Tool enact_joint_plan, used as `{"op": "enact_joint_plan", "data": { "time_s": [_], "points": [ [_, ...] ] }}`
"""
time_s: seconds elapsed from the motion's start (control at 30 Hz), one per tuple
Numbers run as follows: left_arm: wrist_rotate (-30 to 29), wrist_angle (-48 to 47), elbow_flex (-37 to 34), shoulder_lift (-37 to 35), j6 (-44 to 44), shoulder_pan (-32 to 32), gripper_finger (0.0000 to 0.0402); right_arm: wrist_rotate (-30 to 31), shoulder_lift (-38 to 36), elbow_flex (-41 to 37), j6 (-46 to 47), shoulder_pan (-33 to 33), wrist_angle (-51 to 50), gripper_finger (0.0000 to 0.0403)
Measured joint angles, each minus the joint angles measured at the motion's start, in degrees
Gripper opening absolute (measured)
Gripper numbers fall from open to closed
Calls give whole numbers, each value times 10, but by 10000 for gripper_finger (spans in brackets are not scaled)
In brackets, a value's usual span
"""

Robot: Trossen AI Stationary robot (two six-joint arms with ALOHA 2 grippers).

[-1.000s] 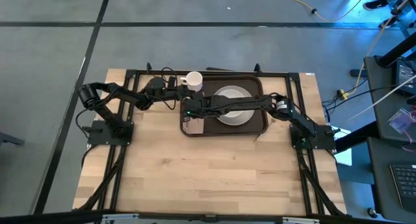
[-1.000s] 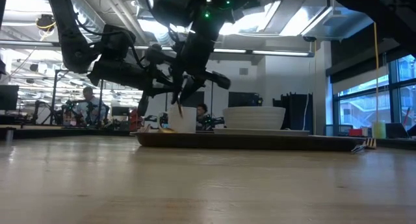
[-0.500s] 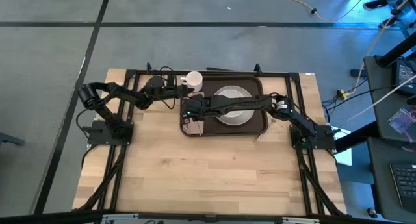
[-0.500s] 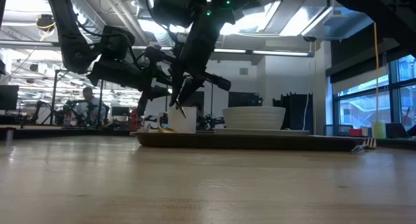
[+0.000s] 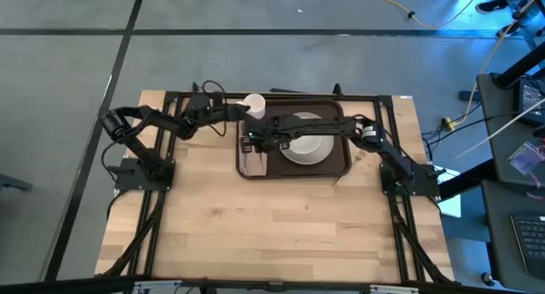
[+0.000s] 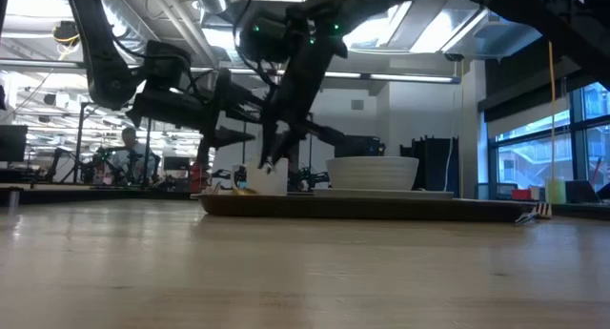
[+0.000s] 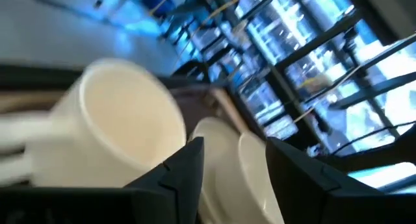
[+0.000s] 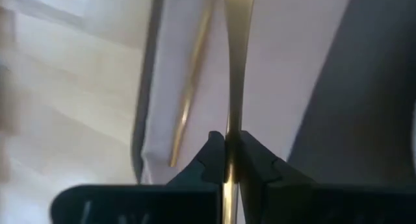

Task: Set up tray
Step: Put the gold knife on the light brown napkin to the right of the gold spoon

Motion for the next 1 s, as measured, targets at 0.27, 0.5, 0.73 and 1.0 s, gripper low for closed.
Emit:
{"op": "enact_joint_plan", "data": {
  "time_s": [0.27,0.5,0.73,1.0],
  "points": [
    [43,100,-10,-12,-6,6,140,-44,0,-37,-42,-18,10,17],
    [44,100,-26,-118,75,-43,115,-73,0,-38,-43,-25,27,17],
    [87,19,-26,-264,205,-107,76,-45,0,-38,36,-26,58,17],
    [196,-13,-26,-394,222,-139,52,6,0,-37,105,-24,56,17]
  ]
}}
